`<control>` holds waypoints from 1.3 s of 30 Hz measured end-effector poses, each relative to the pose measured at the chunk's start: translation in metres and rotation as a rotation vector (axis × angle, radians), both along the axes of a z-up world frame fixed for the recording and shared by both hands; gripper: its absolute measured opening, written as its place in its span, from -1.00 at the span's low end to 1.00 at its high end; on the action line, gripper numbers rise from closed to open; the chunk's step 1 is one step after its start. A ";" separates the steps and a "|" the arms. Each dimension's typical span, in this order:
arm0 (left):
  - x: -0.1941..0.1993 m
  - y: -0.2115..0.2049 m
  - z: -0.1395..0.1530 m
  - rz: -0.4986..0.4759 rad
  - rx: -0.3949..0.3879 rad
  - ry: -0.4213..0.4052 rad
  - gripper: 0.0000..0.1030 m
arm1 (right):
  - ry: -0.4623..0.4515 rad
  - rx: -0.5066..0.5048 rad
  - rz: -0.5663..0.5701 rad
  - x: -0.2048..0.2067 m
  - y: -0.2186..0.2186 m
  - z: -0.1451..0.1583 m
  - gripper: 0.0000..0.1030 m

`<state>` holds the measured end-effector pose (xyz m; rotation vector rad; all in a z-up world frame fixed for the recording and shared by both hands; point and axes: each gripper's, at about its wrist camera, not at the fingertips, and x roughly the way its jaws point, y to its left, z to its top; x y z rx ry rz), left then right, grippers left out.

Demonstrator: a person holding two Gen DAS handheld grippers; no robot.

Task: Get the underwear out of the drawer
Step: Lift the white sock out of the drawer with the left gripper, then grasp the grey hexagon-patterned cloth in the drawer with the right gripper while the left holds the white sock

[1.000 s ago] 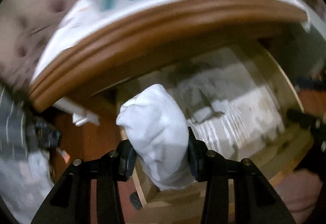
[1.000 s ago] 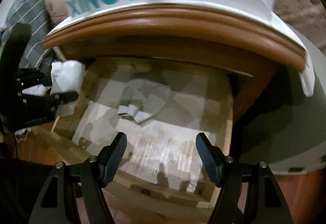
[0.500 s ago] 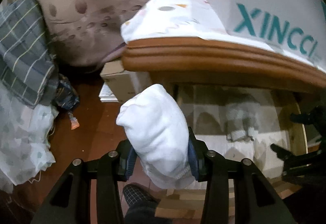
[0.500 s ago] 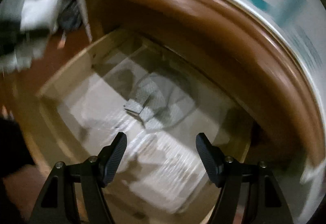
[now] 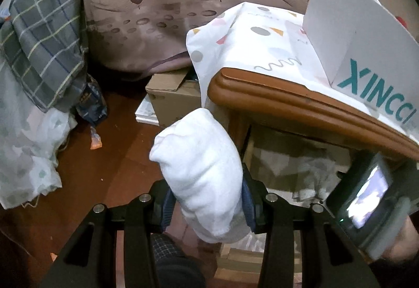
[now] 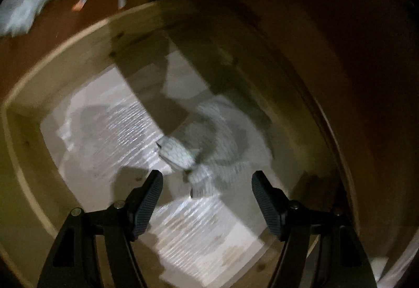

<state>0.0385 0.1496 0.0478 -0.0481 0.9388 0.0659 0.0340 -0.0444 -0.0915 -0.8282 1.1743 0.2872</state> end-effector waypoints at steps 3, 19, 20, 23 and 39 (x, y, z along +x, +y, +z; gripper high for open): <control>0.000 0.001 0.002 0.000 0.009 -0.008 -0.23 | -0.035 -0.186 0.170 -0.009 0.015 -0.018 0.40; 0.000 0.005 0.001 0.015 -0.032 -0.004 -0.23 | 0.080 -0.815 0.795 -0.040 0.008 -0.062 0.47; 0.000 0.005 0.001 0.013 -0.034 -0.002 -0.23 | 0.096 -0.850 0.829 -0.040 0.006 -0.065 0.52; 0.000 0.005 0.001 0.005 -0.046 -0.003 -0.23 | 0.216 -0.969 0.925 -0.048 -0.007 -0.078 0.53; -0.001 0.005 0.003 -0.016 -0.072 -0.002 -0.23 | 0.335 -1.199 1.153 -0.055 -0.002 -0.124 0.61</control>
